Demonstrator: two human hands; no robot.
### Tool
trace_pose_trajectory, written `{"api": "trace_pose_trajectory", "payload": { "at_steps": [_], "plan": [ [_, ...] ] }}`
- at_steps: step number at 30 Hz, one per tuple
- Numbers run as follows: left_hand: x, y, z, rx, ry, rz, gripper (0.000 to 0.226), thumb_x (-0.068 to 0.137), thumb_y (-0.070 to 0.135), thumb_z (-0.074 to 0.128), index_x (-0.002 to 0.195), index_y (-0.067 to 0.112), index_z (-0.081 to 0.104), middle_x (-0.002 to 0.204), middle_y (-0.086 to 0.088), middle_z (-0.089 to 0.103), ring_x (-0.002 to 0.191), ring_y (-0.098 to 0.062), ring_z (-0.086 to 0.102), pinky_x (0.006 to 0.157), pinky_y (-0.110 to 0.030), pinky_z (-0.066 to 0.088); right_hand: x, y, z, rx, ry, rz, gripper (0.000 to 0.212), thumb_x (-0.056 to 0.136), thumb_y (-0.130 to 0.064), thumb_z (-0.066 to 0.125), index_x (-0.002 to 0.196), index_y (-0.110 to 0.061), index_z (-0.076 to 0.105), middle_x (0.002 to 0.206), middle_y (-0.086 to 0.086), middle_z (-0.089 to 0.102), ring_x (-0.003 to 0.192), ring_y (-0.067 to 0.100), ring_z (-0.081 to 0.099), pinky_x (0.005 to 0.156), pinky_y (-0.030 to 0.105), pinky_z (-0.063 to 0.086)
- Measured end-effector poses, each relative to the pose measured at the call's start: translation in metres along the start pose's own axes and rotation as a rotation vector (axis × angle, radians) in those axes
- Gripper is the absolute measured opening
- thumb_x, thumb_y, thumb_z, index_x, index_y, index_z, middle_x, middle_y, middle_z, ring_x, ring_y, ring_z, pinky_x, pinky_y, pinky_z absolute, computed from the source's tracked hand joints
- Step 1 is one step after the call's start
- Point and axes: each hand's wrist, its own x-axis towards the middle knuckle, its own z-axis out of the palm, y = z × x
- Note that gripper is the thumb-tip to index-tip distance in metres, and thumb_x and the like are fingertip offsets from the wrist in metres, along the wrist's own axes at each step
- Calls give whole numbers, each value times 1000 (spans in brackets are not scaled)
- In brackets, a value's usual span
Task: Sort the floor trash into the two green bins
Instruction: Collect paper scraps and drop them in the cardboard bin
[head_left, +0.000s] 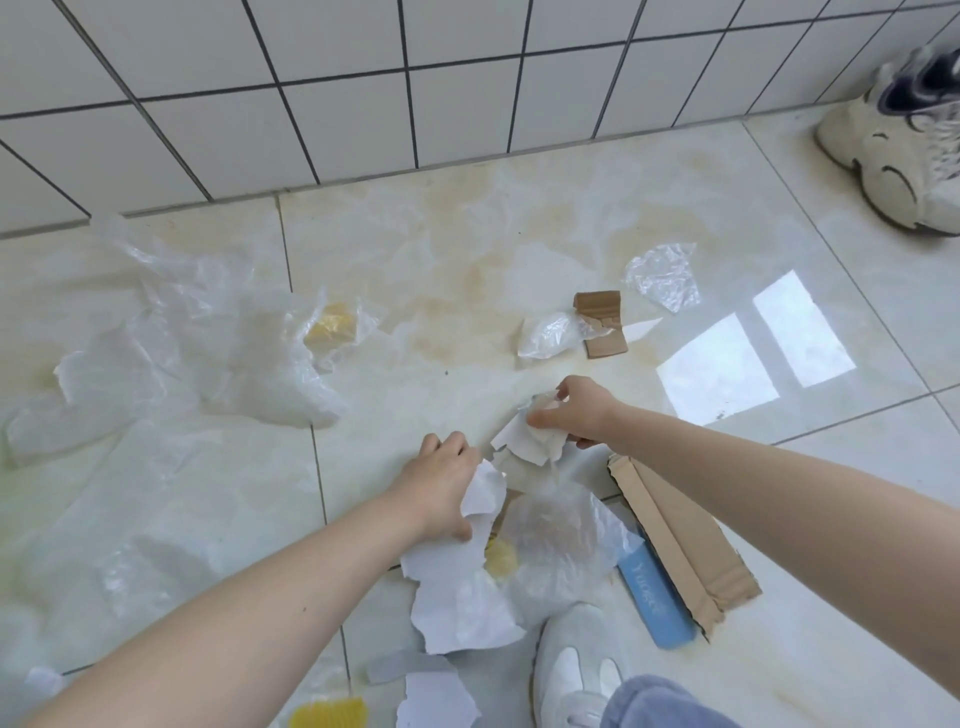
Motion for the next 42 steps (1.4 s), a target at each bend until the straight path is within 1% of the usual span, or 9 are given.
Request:
{"api": "trace_pose_trajectory", "payload": {
  "at_steps": [6, 14, 20, 26, 29, 31, 34, 38, 42],
  "plan": [
    [-1, -6, 6, -84, 1, -44, 58, 68, 34, 76, 112, 15, 46, 111, -1, 45, 106, -23, 42, 85, -35, 44, 5, 8, 0, -89, 73, -26, 25, 82, -26, 69, 80, -5, 55, 75, 10, 52, 59, 20, 52, 46, 24, 46],
    [-4, -8, 2, -311, 55, -124, 44, 64, 29, 75, 68, 25, 31, 74, 8, 42, 76, -21, 47, 50, -26, 28, 5, 19, -15, -75, 185, 10, 24, 75, -20, 70, 74, -9, 49, 75, 11, 46, 64, 25, 56, 74, 46, 57],
    [-6, -18, -14, -389, 19, -149, 40, 68, 27, 76, 82, 19, 39, 83, 6, 42, 80, -18, 46, 50, -23, 32, 3, 14, -15, -1, 210, 7, 21, 79, -19, 68, 75, -9, 50, 77, 12, 49, 68, 30, 65, 77, 44, 59],
    [-27, -40, -52, -385, 65, -184, 43, 67, 27, 78, 67, 23, 36, 76, 5, 44, 70, -16, 46, 48, -24, 31, -9, -10, -22, 98, 200, -24, 26, 82, -17, 69, 92, 6, 64, 92, 16, 63, 79, 29, 68, 63, 29, 58],
    [-48, -52, -75, -391, 74, -224, 41, 67, 26, 79, 69, 20, 39, 75, 4, 46, 66, -14, 47, 48, -24, 34, -22, -29, -28, 162, 206, -66, 20, 81, -14, 68, 86, 4, 63, 94, 17, 63, 78, 27, 67, 67, 30, 59],
    [-68, -57, -92, -359, 78, -239, 38, 67, 27, 79, 75, 18, 44, 81, 1, 49, 73, -18, 51, 50, -26, 40, -34, -43, -33, 203, 195, -97, 19, 81, -14, 67, 85, 4, 63, 93, 16, 63, 76, 26, 66, 69, 31, 59],
    [-107, -62, -121, -280, 103, -265, 48, 68, 28, 79, 104, 8, 54, 101, -6, 57, 92, -25, 58, 68, -34, 53, -63, -69, -40, 185, 171, -162, 24, 81, -16, 68, 90, 6, 64, 92, 15, 62, 76, 26, 65, 71, 32, 58],
    [-166, -70, -159, -241, 150, -305, 43, 67, 25, 79, 91, 7, 48, 90, -7, 58, 82, -26, 60, 56, -28, 47, -119, -106, -44, 133, 141, -252, 26, 83, -19, 66, 93, 5, 63, 86, 12, 63, 69, 21, 65, 50, 17, 52],
    [-235, -78, -186, -257, 270, -341, 45, 66, 25, 80, 99, 7, 55, 93, -9, 61, 77, -24, 61, 59, -33, 52, -179, -141, -37, 107, 134, -369, 18, 85, -18, 66, 73, -5, 60, 69, 5, 58, 48, 5, 60, 41, 12, 44]
  ]
}}
